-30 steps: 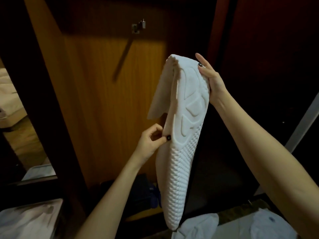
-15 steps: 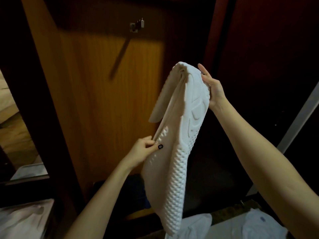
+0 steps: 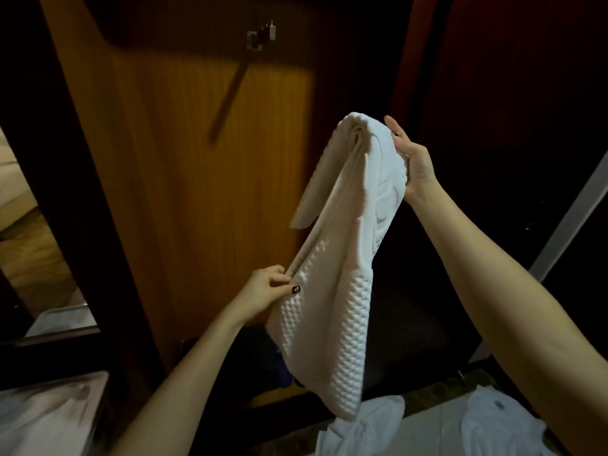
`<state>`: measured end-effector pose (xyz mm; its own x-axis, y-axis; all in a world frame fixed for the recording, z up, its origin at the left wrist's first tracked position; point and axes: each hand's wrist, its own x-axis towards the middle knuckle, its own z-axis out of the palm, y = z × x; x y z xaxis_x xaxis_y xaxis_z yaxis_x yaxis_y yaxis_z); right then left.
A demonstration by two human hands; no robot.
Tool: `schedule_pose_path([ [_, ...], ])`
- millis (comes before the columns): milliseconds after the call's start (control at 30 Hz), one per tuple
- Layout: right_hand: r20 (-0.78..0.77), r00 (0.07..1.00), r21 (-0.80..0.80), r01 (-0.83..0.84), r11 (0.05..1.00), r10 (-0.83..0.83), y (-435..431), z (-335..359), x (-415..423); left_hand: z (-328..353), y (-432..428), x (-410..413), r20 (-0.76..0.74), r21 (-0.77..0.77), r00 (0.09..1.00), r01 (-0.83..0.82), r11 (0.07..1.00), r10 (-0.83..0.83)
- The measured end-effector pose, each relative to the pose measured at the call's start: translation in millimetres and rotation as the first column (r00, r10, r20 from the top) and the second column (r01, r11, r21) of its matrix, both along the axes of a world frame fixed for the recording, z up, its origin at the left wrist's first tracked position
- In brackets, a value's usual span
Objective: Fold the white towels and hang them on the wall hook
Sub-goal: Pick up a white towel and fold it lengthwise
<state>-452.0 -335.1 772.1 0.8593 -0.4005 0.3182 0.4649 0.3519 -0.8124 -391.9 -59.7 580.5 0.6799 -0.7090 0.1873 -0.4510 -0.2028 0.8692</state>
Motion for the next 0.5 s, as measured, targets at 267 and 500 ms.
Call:
schedule_pose_path([
  [267,0.004,0.999,0.025,0.052,0.998,-0.052,-1,-2,-3,2,-3,-2,0.554,-0.080,0.782,-0.291,0.953,0.285],
  [500,0.007,0.982,0.031,0.190,0.981,-0.190,7,-4,3,-5,13,-3,0.718,-0.077,0.685,-0.090,0.993,0.118],
])
